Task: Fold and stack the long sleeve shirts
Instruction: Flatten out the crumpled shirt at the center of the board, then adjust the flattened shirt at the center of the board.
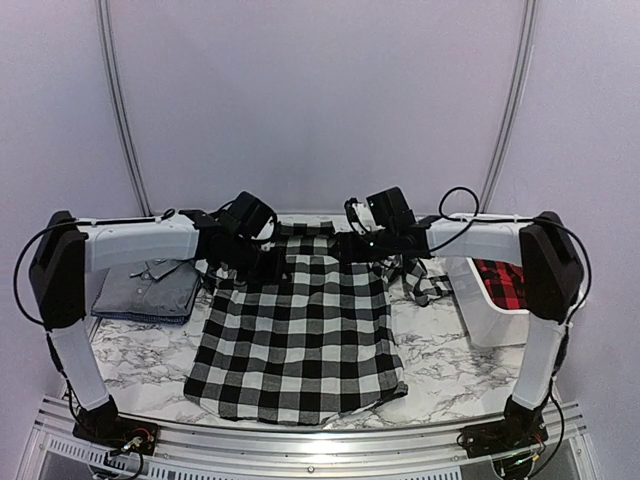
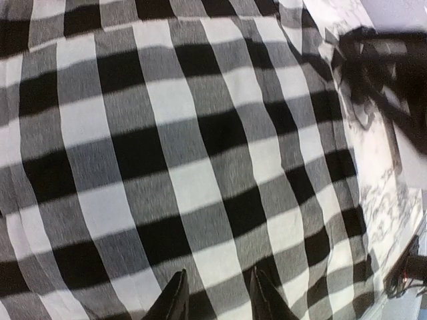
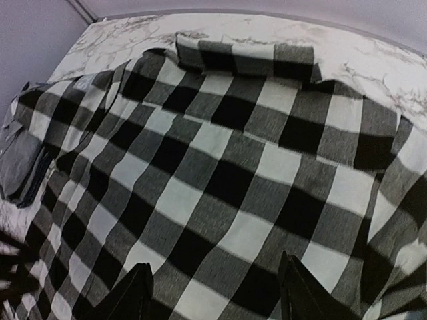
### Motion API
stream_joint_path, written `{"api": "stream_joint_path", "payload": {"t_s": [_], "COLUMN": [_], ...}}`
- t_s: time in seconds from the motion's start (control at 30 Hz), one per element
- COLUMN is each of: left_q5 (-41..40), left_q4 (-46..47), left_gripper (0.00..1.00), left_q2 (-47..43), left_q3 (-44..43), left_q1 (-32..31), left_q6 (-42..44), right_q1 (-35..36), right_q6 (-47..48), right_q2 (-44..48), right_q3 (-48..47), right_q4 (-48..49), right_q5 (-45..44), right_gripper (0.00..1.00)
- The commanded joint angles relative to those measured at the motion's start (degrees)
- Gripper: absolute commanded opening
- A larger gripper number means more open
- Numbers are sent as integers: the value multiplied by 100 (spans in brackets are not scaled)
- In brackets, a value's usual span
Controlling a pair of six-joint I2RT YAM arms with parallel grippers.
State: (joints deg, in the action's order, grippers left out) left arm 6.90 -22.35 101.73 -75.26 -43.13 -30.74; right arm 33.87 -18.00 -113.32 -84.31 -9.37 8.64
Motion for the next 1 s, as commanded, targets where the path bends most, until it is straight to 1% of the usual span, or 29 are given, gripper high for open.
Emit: {"api": "stream_joint_path", "payload": {"t_s": [0.0, 0.13, 0.27, 0.4, 0.5, 0.57, 0.7, 0.83, 0.97], "left_q5": [-188, -303, -323, -189, -20, 335, 891, 1042, 1094], "left_q4": [-42, -34, -27, -9, 190, 615, 1218, 1390, 1508], "left_gripper": [33, 33, 33, 36, 42, 45, 47, 48, 51], "left_q2": [1134, 2289, 3420, 4510, 5193, 5461, 5819, 5803, 5783], "left_q3": [-1153, -2473, -4009, -5431, -6233, -6315, -6351, -6345, -6348], "left_q1": [323, 565, 845, 1165, 1422, 1595, 1832, 1863, 1883], "left_q6": [426, 672, 734, 698, 426, 104, -539, -616, -645], "right_q1": [383, 847, 1317, 1738, 2023, 2183, 2640, 3046, 3203], "right_q6": [-273, -468, -861, -1385, -1741, -1968, -2508, -3031, -3369], "right_q2": [1009, 1930, 2626, 3233, 3740, 3993, 4307, 4591, 4837], "right_q3": [1296, 2117, 2875, 3502, 3878, 4125, 4513, 4573, 4788], "right_q4": [75, -345, -610, -964, -1321, -1467, -1779, -2284, -2573], "right_q5": [-376, -804, -838, -1097, -1163, -1075, -1031, -1301, -1427], "right_gripper": [60, 59, 59, 56, 56, 56, 56, 58, 59]}}
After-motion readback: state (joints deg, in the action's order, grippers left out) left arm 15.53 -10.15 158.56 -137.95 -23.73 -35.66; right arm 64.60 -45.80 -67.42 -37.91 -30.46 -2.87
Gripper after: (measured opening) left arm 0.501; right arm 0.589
